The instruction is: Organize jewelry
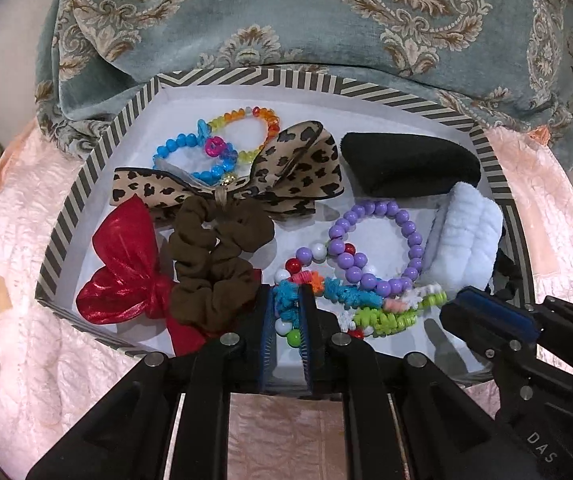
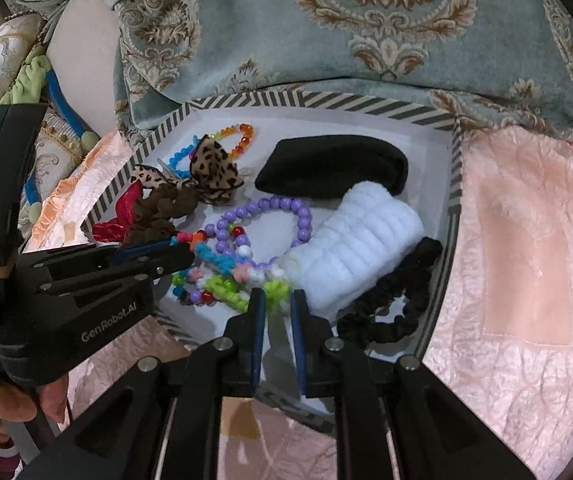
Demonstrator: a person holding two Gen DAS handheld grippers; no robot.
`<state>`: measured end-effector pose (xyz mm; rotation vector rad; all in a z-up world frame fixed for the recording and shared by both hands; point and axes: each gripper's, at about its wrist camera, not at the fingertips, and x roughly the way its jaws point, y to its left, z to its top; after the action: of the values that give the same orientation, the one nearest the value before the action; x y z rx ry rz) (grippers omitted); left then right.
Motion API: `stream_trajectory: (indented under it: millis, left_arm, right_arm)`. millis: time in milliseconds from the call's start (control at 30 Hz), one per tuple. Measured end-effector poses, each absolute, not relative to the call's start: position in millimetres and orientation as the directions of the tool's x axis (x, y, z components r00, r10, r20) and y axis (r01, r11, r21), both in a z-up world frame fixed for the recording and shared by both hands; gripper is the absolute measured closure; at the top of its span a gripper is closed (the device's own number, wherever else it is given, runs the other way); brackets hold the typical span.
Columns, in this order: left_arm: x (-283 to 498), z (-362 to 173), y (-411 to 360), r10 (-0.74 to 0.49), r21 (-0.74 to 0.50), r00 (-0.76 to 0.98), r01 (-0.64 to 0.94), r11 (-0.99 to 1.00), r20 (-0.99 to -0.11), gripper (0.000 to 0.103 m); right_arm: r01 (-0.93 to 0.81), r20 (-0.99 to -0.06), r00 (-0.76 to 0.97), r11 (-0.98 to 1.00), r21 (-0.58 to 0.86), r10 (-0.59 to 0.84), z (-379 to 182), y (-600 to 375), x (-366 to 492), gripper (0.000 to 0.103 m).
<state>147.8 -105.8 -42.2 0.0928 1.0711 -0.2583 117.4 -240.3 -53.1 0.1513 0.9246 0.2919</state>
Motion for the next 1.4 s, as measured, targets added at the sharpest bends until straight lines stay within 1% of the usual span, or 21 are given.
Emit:
stream_trajectory:
  millis: [100,233,433,600,767,833,900,1133,1200,1400]
  left_arm:
    - [146.2,-42.0,-100.9,-0.173,-0.072,0.447,0.233,0.97,-0.878,0.093]
    - [138.6,-36.4,-95.9,-0.177,-0.08,0.456,0.226,0.971,-0.872,0.09]
    - [117.7,-18.9,-88.0,-0.164,-0.069,0.498,0.204,0.976,-0.852,0.09]
    - [100.1,-4.5,-85.8,-0.133,-0.036,0.534,0.189,0.981,-0.835,0.09]
    - [84.1,8.9,-80.0,-0.128,-0.029,0.565,0.181,0.983,-0.815,0.09]
    - [78.8,14.7,-75.4,-0.127,-0.031,0.578,0.173,0.984,-0.806,0.09]
    - [73.0,21.7,-69.9,-0.12,-0.028,0.595,0.161,0.986,-0.795,0.09]
    - [54.4,45.1,-57.9,-0.103,-0.026,0.651,0.126,0.992,-0.752,0.09]
    - [49.0,50.7,-57.3,-0.102,-0.025,0.664,0.124,0.992,-0.741,0.09]
    - [33.5,67.1,-55.1,-0.086,-0.013,0.7,0.11,0.994,-0.709,0.09]
  right_arm:
    - [-0.18,-0.766,0.571,0.956,0.233,0.294,-50.9,-239.9,113.6,0.089]
    - [-0.17,-0.767,0.579,0.961,0.216,0.275,-46.8,-239.8,105.8,0.087]
    - [-0.15,-0.739,0.622,0.966,0.212,0.258,-33.0,-239.8,86.3,0.08]
    - [-0.126,-0.711,0.662,0.97,0.209,0.239,-17.8,-237.4,67.7,0.064]
    - [-0.095,-0.695,0.686,0.973,0.209,0.217,-4.7,-234.9,54.9,0.064]
    - [-0.086,-0.689,0.694,0.974,0.209,0.209,-0.6,-233.8,51.0,0.062]
    - [-0.072,-0.685,0.703,0.977,0.201,0.193,3.8,-232.8,46.9,0.057]
    - [-0.043,-0.655,0.739,0.982,0.184,0.155,23.6,-226.0,27.7,0.049]
    - [-0.04,-0.648,0.748,0.984,0.175,0.146,28.3,-223.1,23.5,0.044]
    - [-0.03,-0.634,0.764,0.989,0.147,0.117,41.6,-215.5,11.0,0.042]
